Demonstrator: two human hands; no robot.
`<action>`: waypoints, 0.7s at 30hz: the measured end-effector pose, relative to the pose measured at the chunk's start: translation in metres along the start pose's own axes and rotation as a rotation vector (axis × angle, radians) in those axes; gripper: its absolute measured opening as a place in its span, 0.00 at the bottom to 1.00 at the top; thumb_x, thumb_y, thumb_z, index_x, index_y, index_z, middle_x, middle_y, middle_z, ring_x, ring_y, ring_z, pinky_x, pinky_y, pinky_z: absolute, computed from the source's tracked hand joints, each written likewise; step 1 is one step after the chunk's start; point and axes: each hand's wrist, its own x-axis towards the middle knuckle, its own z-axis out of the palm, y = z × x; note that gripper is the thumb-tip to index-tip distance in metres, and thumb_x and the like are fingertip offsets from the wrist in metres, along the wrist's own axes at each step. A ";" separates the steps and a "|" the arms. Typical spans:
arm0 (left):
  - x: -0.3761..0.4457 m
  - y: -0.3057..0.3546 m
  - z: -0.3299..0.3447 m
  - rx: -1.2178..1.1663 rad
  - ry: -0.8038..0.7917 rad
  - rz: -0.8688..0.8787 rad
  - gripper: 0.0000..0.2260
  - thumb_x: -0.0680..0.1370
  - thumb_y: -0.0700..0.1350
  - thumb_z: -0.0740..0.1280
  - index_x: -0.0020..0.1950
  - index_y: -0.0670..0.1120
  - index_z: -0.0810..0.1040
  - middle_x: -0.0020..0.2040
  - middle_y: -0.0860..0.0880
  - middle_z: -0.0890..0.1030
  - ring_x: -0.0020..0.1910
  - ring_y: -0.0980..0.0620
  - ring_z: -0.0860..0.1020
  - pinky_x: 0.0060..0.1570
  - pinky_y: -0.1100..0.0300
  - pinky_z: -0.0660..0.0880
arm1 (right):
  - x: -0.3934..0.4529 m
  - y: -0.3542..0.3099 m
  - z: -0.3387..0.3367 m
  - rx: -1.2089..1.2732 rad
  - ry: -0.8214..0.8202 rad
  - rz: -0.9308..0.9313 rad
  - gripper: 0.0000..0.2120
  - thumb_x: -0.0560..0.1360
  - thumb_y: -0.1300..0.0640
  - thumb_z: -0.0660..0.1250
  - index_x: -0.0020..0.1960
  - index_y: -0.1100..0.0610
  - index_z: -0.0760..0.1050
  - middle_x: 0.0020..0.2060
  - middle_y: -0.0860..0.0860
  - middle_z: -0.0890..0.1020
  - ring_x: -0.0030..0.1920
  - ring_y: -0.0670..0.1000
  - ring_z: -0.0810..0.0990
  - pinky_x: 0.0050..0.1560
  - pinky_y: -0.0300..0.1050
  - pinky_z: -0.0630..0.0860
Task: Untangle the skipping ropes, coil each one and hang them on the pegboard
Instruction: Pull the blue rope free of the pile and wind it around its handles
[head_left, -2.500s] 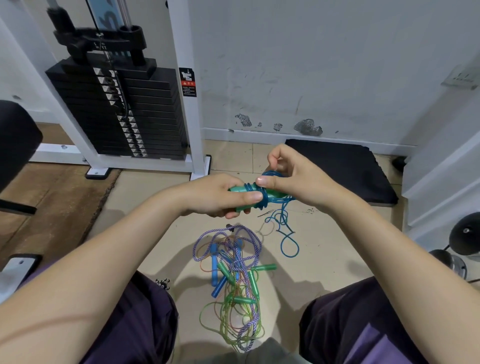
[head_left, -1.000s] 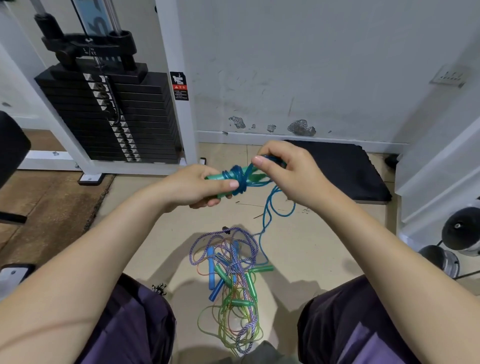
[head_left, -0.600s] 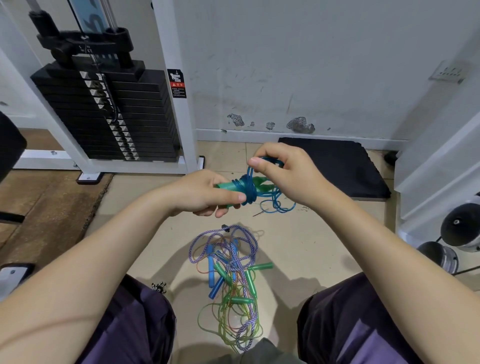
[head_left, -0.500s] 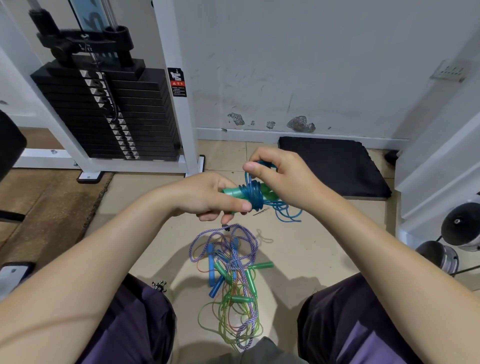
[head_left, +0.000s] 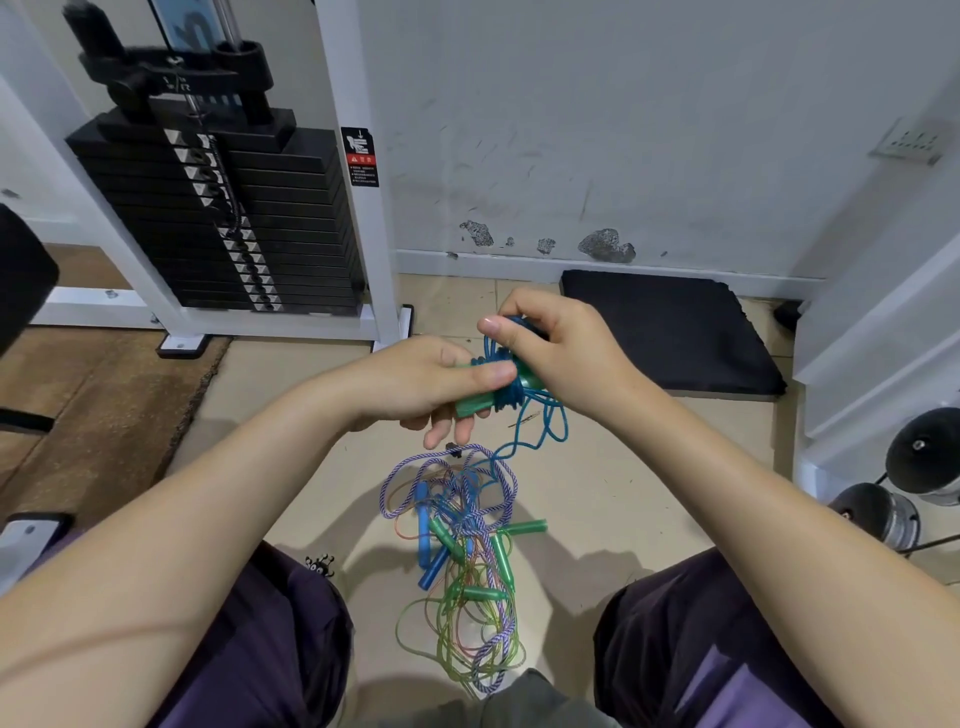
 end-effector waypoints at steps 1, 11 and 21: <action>0.000 -0.001 0.000 0.021 0.014 0.010 0.22 0.77 0.64 0.64 0.40 0.45 0.76 0.28 0.47 0.79 0.21 0.53 0.70 0.23 0.64 0.62 | 0.000 0.000 0.000 0.003 0.000 0.005 0.12 0.78 0.51 0.68 0.36 0.49 0.74 0.26 0.45 0.72 0.30 0.43 0.67 0.34 0.42 0.65; 0.000 -0.007 0.001 0.102 0.069 0.070 0.16 0.72 0.59 0.69 0.38 0.46 0.76 0.27 0.49 0.78 0.22 0.52 0.71 0.28 0.65 0.69 | 0.000 0.009 -0.004 0.210 -0.083 0.096 0.12 0.74 0.61 0.73 0.44 0.56 0.69 0.36 0.51 0.74 0.36 0.48 0.70 0.38 0.42 0.68; 0.002 -0.006 -0.007 -0.214 0.289 0.147 0.17 0.75 0.60 0.63 0.39 0.47 0.72 0.28 0.49 0.77 0.21 0.54 0.70 0.22 0.67 0.61 | -0.002 0.009 -0.011 0.726 -0.261 0.326 0.18 0.76 0.45 0.65 0.58 0.57 0.75 0.44 0.55 0.79 0.33 0.51 0.75 0.37 0.44 0.73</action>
